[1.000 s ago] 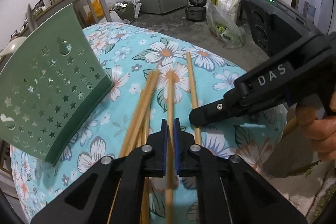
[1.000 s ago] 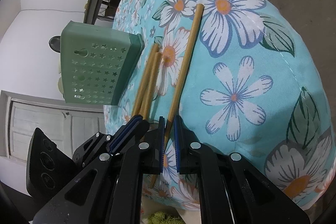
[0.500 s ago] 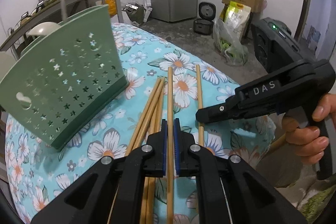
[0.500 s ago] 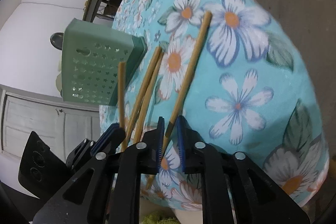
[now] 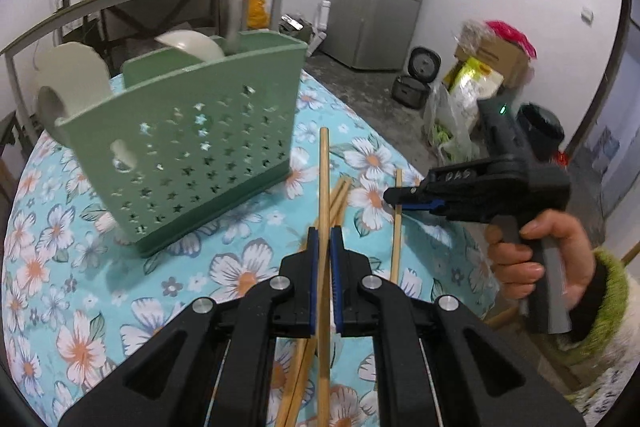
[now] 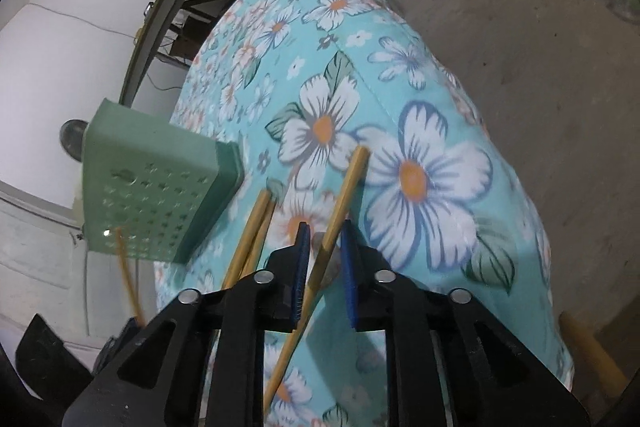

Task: Organize utensils
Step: 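Lift the chopsticks with both grippers and carry them over the green holder, then lower the left gripper's chopstick into the holder and open the left gripper, then lower the right gripper's chopsticks into the holder and open the right gripper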

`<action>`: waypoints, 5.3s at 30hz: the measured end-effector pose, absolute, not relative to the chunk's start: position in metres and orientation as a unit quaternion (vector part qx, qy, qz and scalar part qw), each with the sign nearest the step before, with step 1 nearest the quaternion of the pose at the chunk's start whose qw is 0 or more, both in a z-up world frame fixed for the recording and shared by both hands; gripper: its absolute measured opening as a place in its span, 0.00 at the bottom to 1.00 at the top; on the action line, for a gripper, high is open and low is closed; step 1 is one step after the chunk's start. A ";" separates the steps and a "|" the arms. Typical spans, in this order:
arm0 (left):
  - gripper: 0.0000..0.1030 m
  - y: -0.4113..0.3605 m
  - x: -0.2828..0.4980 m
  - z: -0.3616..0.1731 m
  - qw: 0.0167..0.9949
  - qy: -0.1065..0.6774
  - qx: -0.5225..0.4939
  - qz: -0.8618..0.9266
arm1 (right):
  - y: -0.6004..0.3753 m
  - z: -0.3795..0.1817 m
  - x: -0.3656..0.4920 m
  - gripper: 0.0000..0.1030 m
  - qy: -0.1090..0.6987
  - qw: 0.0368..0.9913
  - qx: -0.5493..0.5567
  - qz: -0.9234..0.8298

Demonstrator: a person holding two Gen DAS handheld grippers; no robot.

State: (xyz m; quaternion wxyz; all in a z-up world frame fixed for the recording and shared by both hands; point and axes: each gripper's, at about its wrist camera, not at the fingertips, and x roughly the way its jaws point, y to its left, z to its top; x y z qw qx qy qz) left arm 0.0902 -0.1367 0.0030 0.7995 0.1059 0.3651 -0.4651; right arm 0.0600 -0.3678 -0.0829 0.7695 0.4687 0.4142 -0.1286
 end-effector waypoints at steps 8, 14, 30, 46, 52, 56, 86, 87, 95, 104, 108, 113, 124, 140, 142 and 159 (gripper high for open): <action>0.05 -0.114 0.098 0.034 0.813 0.348 0.055 -0.464 | -0.373 -0.082 0.063 0.08 0.403 0.773 0.475 -0.124; 0.05 -0.097 0.104 0.065 0.828 0.323 0.007 -0.459 | -0.372 -0.069 0.051 0.05 0.390 0.785 0.469 -0.107; 0.05 -0.063 0.154 0.133 0.866 0.238 -0.132 -0.420 | -0.368 -0.057 0.042 0.04 0.381 0.795 0.464 -0.090; 0.05 -0.038 0.146 0.105 0.884 0.249 -0.144 -0.369 | -0.356 0.122 0.079 0.04 0.217 0.924 0.313 -0.024; 0.05 -0.028 0.146 0.109 0.891 0.235 -0.150 -0.360 | -0.352 0.181 0.102 0.04 0.150 0.954 0.258 -0.016; 0.05 -0.027 0.155 0.120 0.893 0.214 -0.158 -0.362 | -0.348 0.190 0.114 0.04 0.138 0.957 0.256 0.001; 0.05 -0.112 0.244 0.120 0.937 0.130 -0.232 -0.226 | -0.381 0.157 0.129 0.04 0.154 0.941 0.300 0.027; 0.05 -0.114 0.244 0.118 0.938 0.131 -0.229 -0.223 | -0.383 0.155 0.128 0.04 0.155 0.940 0.302 0.028; 0.05 -0.124 0.235 0.100 0.948 0.132 -0.205 -0.206 | -0.391 0.149 0.121 0.04 0.157 0.936 0.314 0.029; 0.05 -0.123 0.215 0.090 0.947 0.147 -0.188 -0.215 | -0.390 0.157 0.107 0.04 0.155 0.938 0.309 0.031; 0.06 -0.121 0.200 0.091 0.947 0.155 -0.164 -0.230 | -0.386 0.164 0.099 0.04 0.149 0.939 0.307 0.033; 0.26 -0.109 0.182 0.089 0.945 0.170 -0.155 -0.233 | -0.376 0.177 0.089 0.04 0.140 0.944 0.296 0.039; 0.54 -0.069 0.138 0.089 0.944 0.185 -0.134 -0.239 | -0.331 0.209 0.095 0.04 0.129 0.956 0.253 0.071; 0.68 0.005 0.102 0.051 0.944 0.233 -0.098 -0.212 | -0.277 0.218 0.185 0.04 0.123 0.973 0.173 0.095; 0.68 0.012 0.104 0.049 0.944 0.235 -0.105 -0.208 | -0.272 0.213 0.191 0.04 0.124 0.973 0.165 0.098; 0.68 0.019 0.117 0.042 0.941 0.245 -0.117 -0.201 | -0.203 0.142 0.203 0.04 0.177 0.979 -0.029 0.100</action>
